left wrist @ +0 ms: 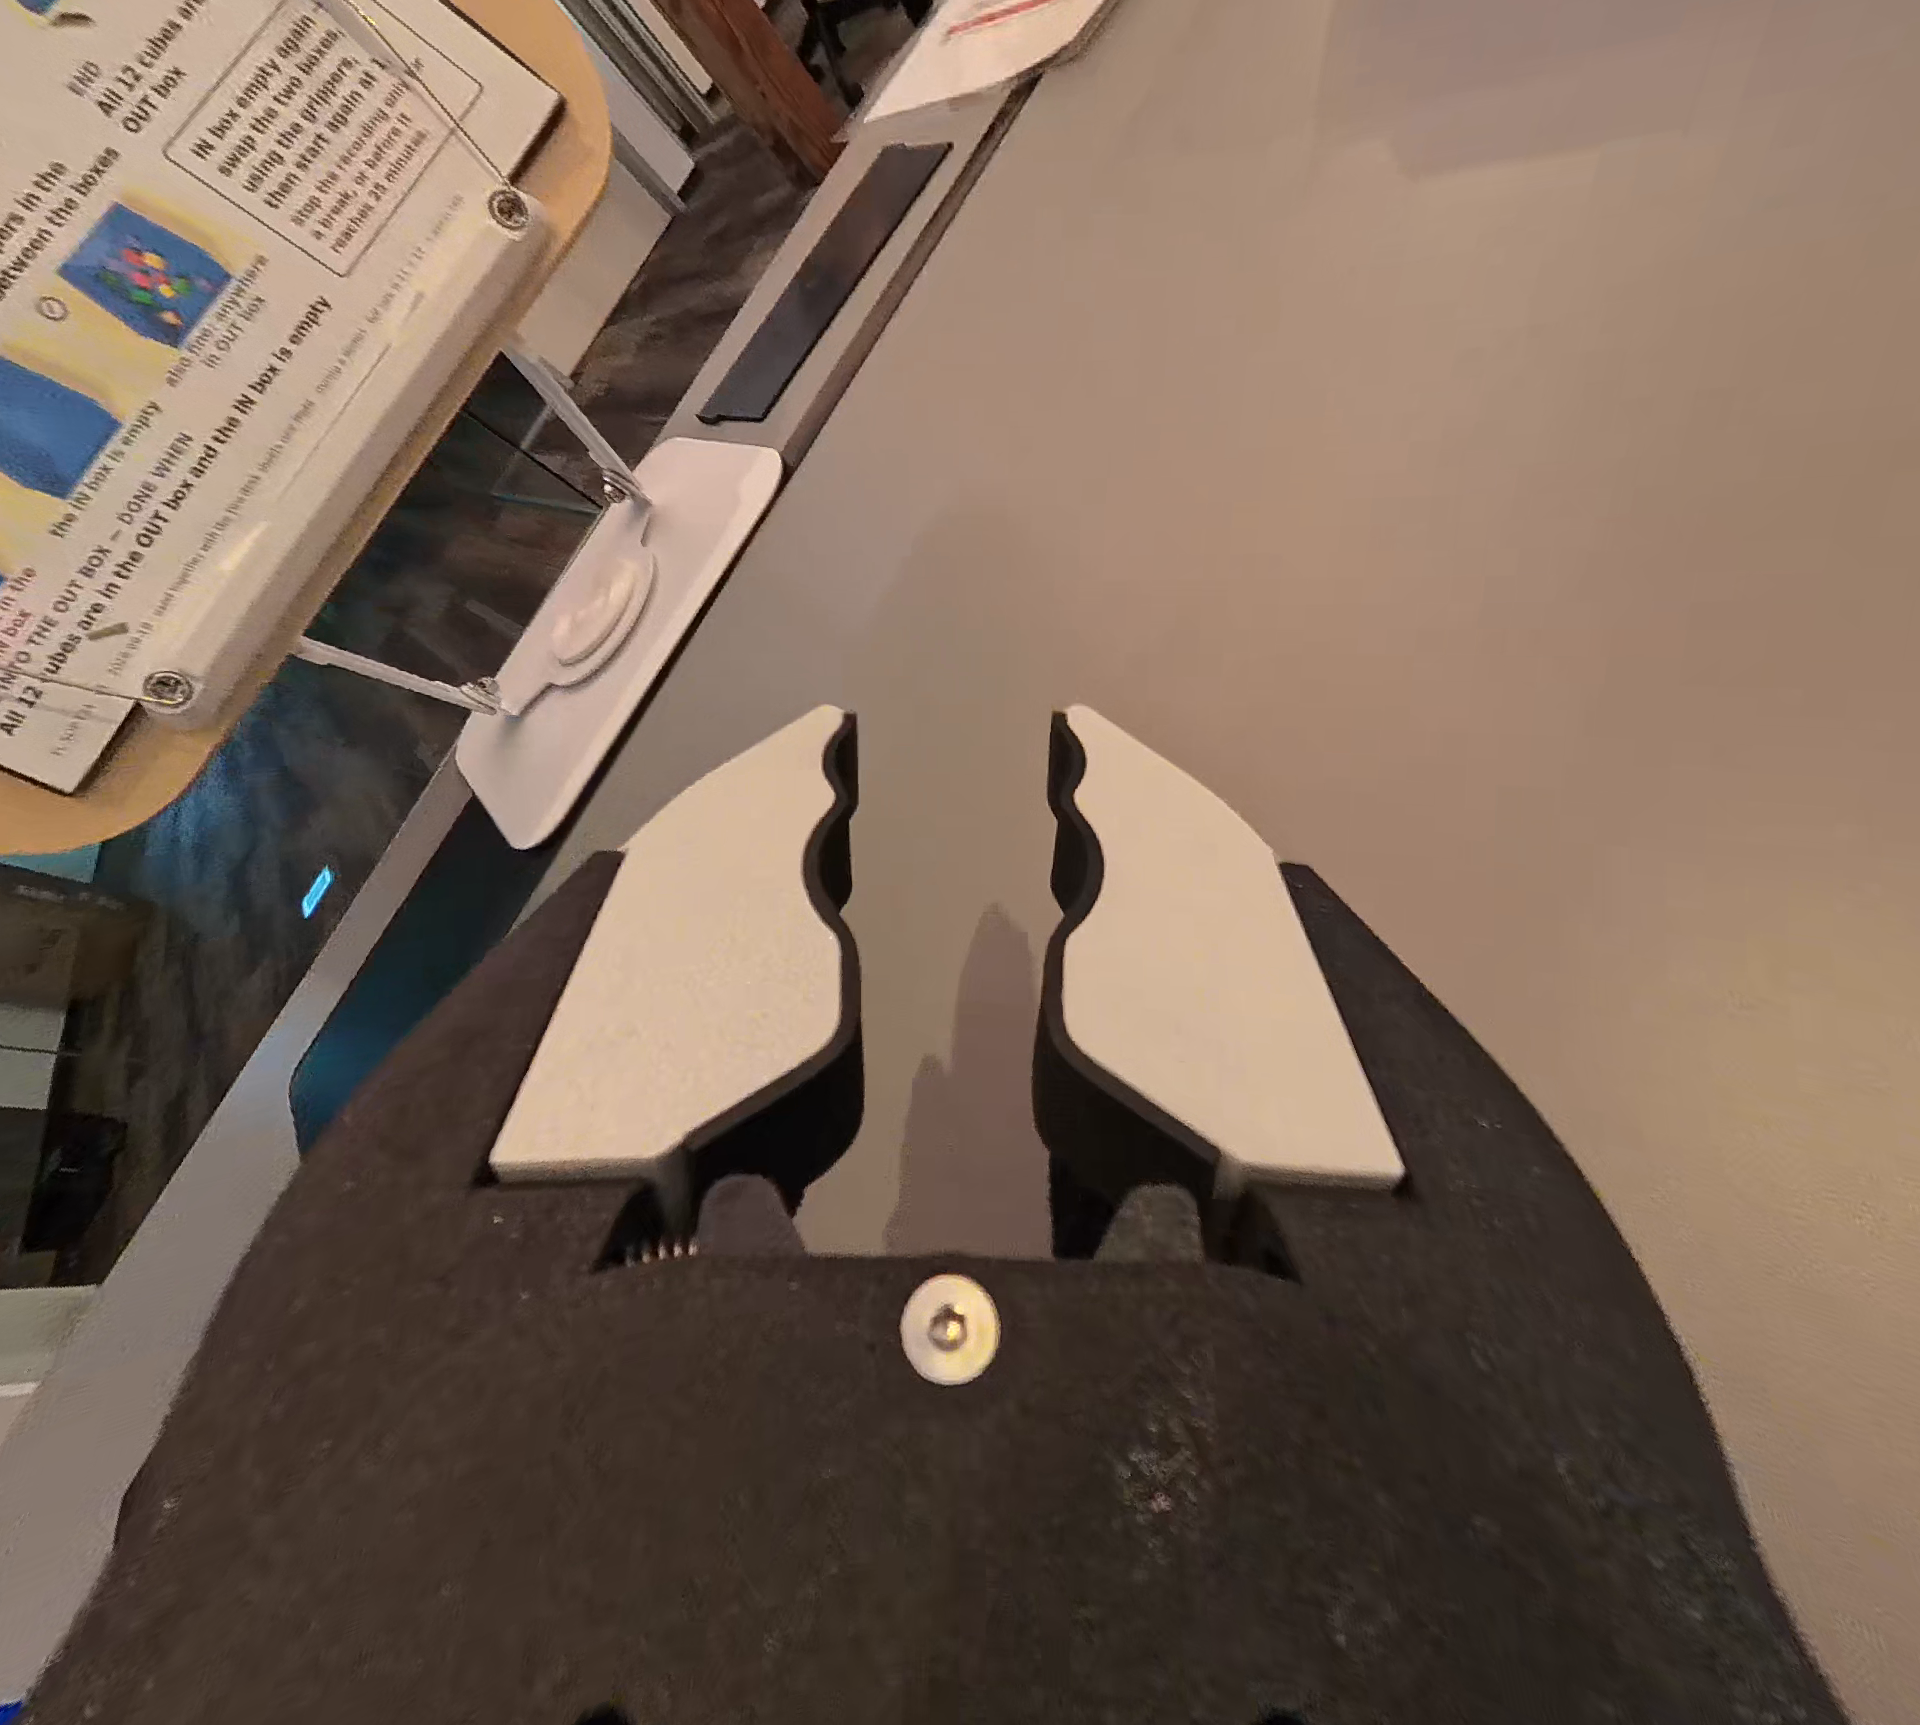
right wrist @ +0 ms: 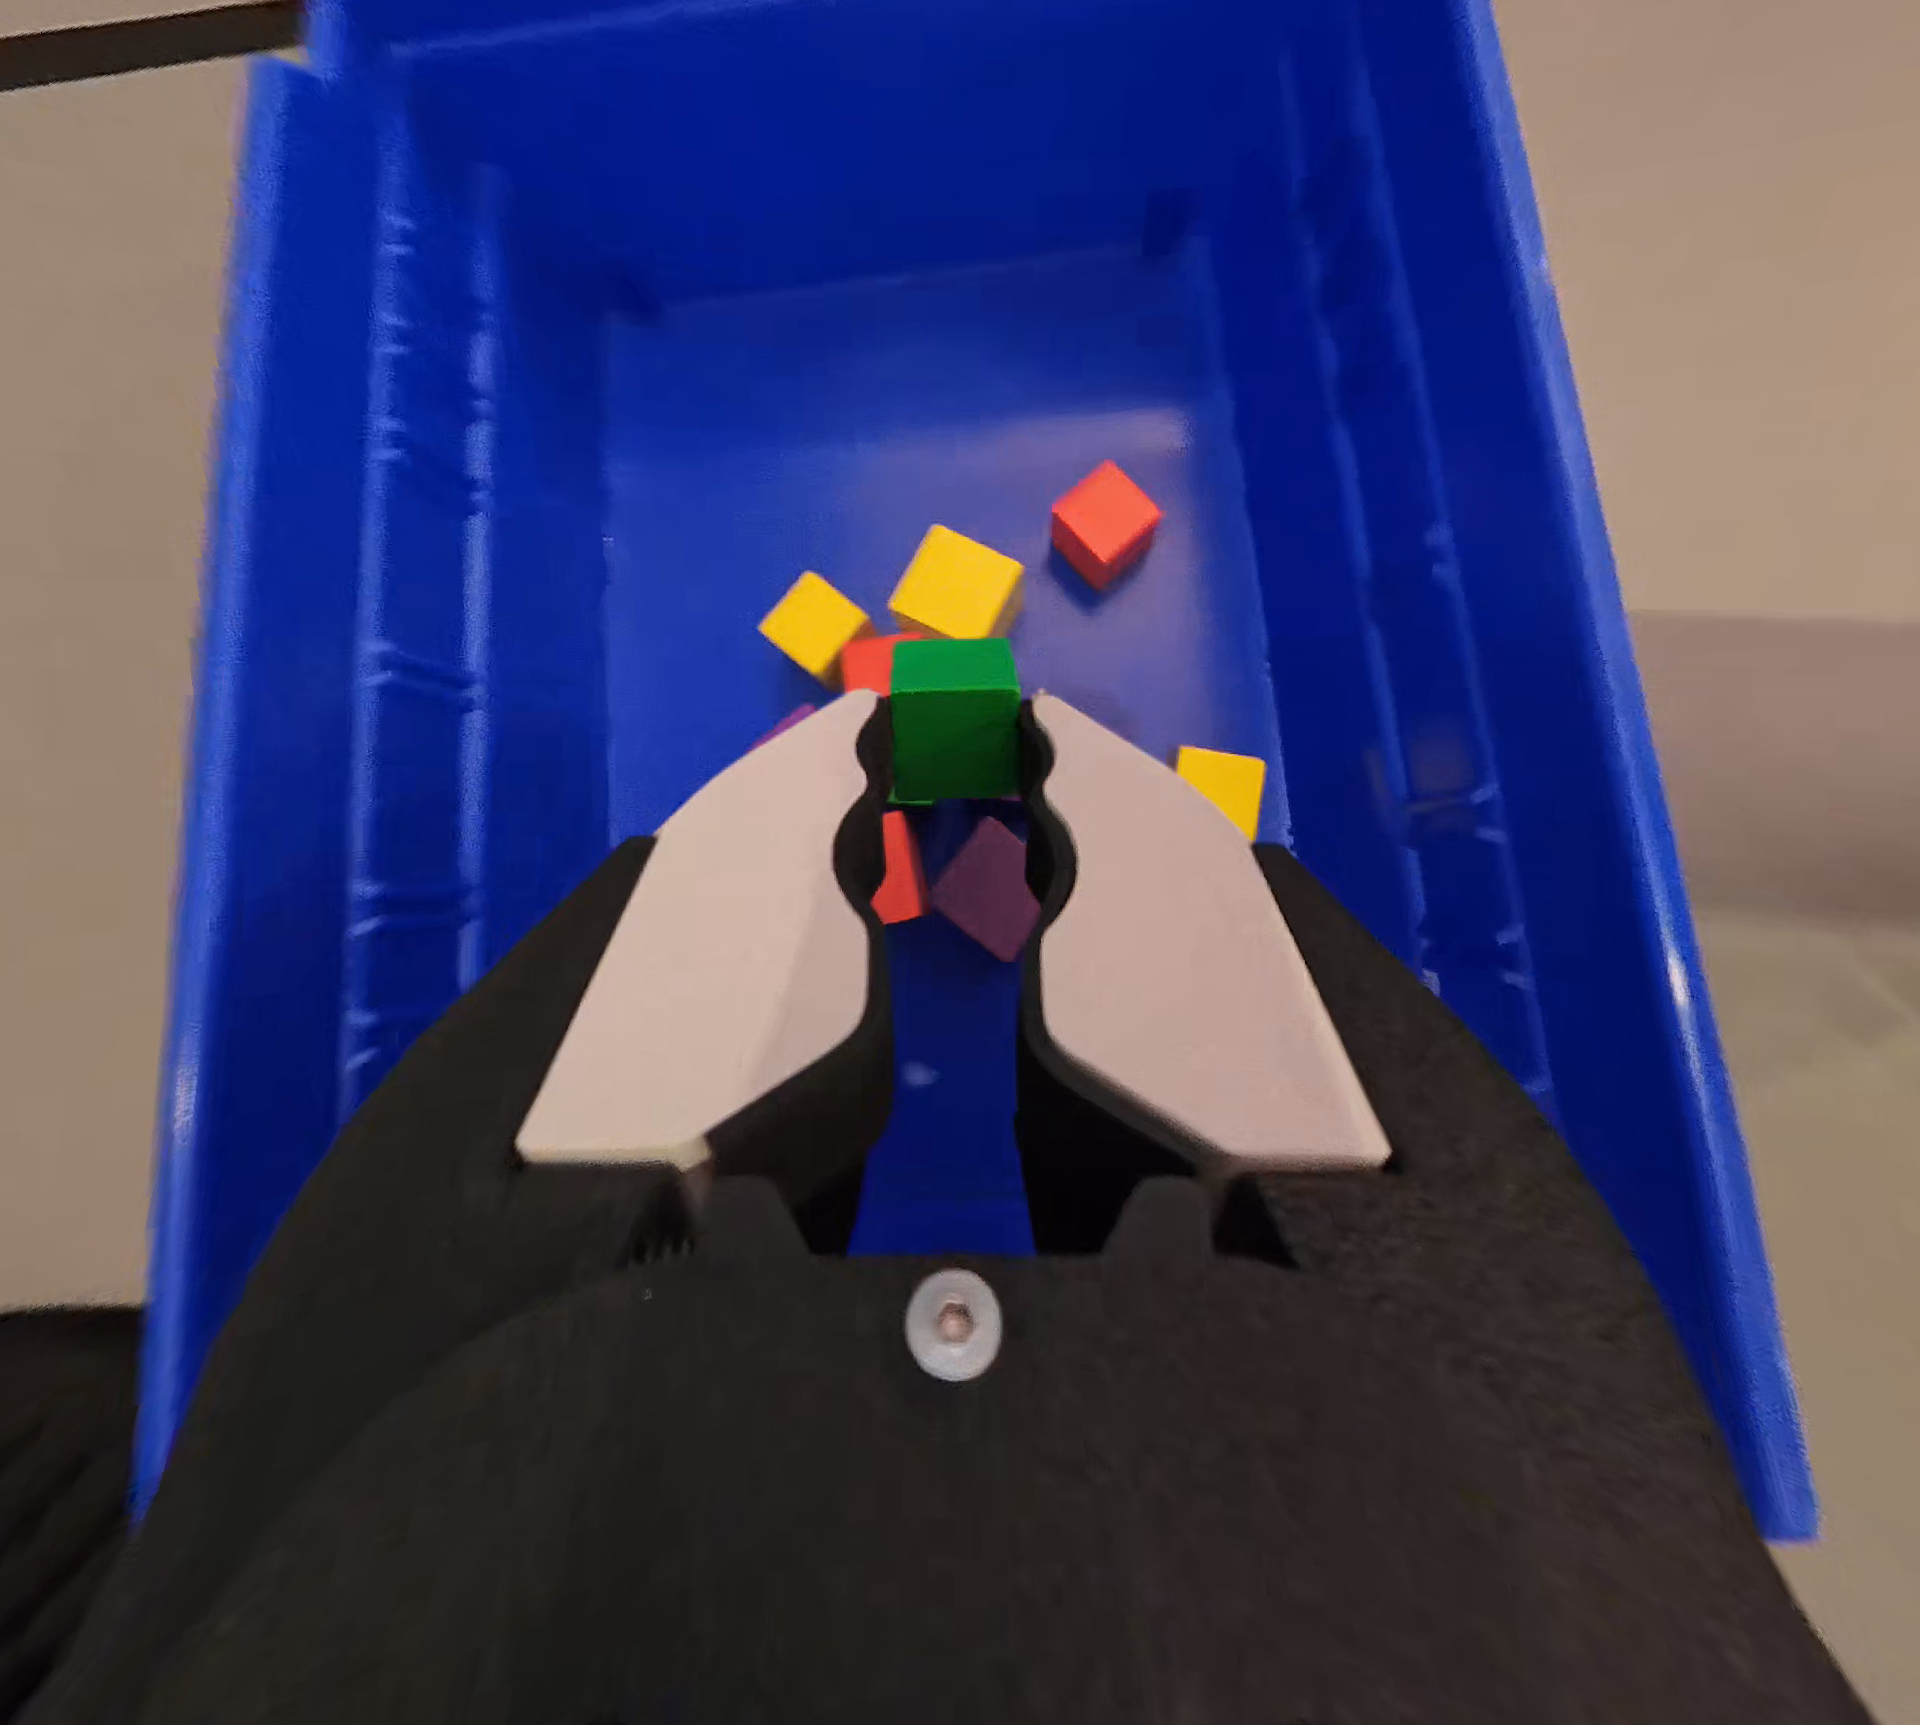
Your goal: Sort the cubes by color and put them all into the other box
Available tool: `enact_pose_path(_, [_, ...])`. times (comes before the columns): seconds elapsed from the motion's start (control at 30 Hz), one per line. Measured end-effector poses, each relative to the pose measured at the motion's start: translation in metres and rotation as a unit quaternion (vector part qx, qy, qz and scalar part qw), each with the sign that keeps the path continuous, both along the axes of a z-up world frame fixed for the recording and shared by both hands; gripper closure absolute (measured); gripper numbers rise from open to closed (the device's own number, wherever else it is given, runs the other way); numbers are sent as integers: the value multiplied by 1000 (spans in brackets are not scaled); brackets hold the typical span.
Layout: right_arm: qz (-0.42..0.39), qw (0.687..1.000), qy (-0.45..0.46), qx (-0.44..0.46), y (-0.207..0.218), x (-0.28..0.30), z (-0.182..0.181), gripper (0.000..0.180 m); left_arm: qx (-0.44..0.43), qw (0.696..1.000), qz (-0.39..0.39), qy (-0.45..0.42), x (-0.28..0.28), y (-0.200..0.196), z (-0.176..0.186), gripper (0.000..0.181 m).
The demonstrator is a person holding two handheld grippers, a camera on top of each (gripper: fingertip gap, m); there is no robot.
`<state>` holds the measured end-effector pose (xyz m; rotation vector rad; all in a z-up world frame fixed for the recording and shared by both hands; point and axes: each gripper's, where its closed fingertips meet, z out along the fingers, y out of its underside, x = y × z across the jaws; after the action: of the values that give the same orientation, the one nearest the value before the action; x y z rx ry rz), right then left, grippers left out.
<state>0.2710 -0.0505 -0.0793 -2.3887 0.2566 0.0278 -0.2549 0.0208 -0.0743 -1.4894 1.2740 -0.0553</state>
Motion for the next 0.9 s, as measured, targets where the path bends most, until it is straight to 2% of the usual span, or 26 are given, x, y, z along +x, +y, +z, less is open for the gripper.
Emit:
enact_pose_path(0.1, [-19,999,34,9,11,6,-13,157,-5,1000,-5,3,5,-1,-1,146])
enact_pose_path(0.17, [-33,998,50,28,18,7,-11,145,-4,1000,-8,6,7,-2,-1,147])
enact_pose_path(0.23, [-40,997,49,40,16,8,-2,144,-1,1000,-5,11,5,-1,-2,147])
enact_pose_path(0.37, [-37,990,45,129,9,4,47,145,22,1000,15,16,-10,5,12,148])
enact_pose_path(0.5, [-30,974,44,219,0,-6,96,145,59,996,68,-16,-49,13,68,150])
enact_pose_path(0.6, [-29,966,39,252,-4,-12,119,145,94,985,139,-42,-110,17,123,150])
enact_pose_path(0.7, [-9,959,44,280,1,-24,136,146,102,969,223,-23,-199,19,153,152])
enact_pose_path(0.8, [9,956,51,288,11,-35,143,146,92,941,326,15,-305,25,159,151])
enact_pose_path(0.9, [23,961,49,271,21,-45,141,146,35,932,361,7,-376,26,134,151])
